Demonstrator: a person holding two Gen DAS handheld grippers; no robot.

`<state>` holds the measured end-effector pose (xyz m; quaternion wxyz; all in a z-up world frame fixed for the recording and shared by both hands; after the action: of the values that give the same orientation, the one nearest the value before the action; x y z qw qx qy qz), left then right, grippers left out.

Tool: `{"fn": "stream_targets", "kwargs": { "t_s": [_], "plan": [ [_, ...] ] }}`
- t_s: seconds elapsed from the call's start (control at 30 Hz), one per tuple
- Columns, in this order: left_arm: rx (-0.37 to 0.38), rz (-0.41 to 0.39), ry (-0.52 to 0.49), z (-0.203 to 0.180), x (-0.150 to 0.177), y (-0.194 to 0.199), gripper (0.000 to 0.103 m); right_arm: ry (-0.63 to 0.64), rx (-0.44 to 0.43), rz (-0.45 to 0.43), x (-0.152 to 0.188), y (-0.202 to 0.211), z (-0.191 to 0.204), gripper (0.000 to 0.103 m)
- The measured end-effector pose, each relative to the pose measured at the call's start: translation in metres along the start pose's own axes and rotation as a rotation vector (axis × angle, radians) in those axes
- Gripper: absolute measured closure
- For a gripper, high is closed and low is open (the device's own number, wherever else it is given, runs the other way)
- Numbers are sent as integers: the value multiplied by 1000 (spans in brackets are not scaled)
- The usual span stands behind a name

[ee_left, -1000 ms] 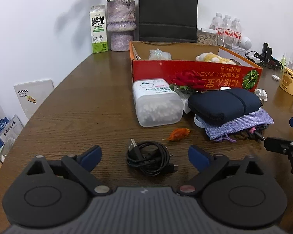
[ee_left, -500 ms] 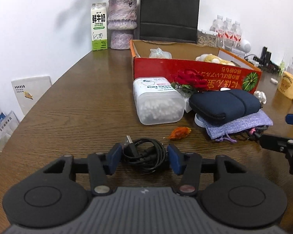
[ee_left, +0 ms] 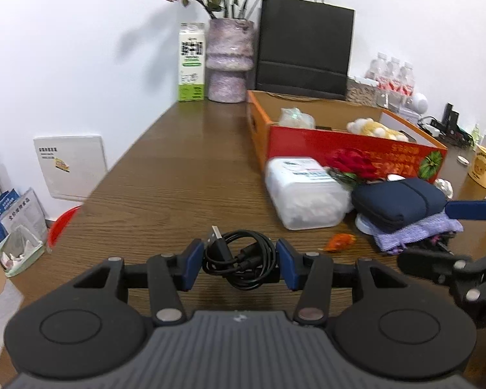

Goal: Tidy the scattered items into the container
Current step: 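Grasp the orange dried flower with the right gripper while the left holds the cable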

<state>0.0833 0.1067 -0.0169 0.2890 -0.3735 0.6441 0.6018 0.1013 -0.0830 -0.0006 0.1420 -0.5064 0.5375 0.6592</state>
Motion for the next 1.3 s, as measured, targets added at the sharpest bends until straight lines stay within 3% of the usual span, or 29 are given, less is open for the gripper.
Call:
{"fn": "stream_targets", "kwargs": {
  "t_s": [0.2,0.4,0.73,0.97,1.3],
  "plan": [
    [-24,-25,14,28,0,13,53,12,-87,42,-10,-21,28,24],
    [-39,-29,41,52,0,17,53,-24,-50,103,-13,-52,38,42],
    [-23,-12,58,68,6,8,53,-16,35,114,-14,-71,47,47],
    [-22,-4,65,70,6,3,53,-33,34,107,-13,-70,44,63],
    [-31,-16,57,62,1,9,53,-22,2,70,-16,-63,43,63]
  ]
}}
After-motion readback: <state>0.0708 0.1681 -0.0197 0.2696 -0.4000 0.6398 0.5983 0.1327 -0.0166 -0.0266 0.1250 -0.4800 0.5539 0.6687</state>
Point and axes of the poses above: each gripper's, at about its wrist camera, not at the fingertips, and y roughly against the way its jaws point, z to its left, x to its underside, the point moved 3 cm from there along -y, roughly the way its jaws point, and after that the axes turned 4 degrees about y, right-handed, at the moved point
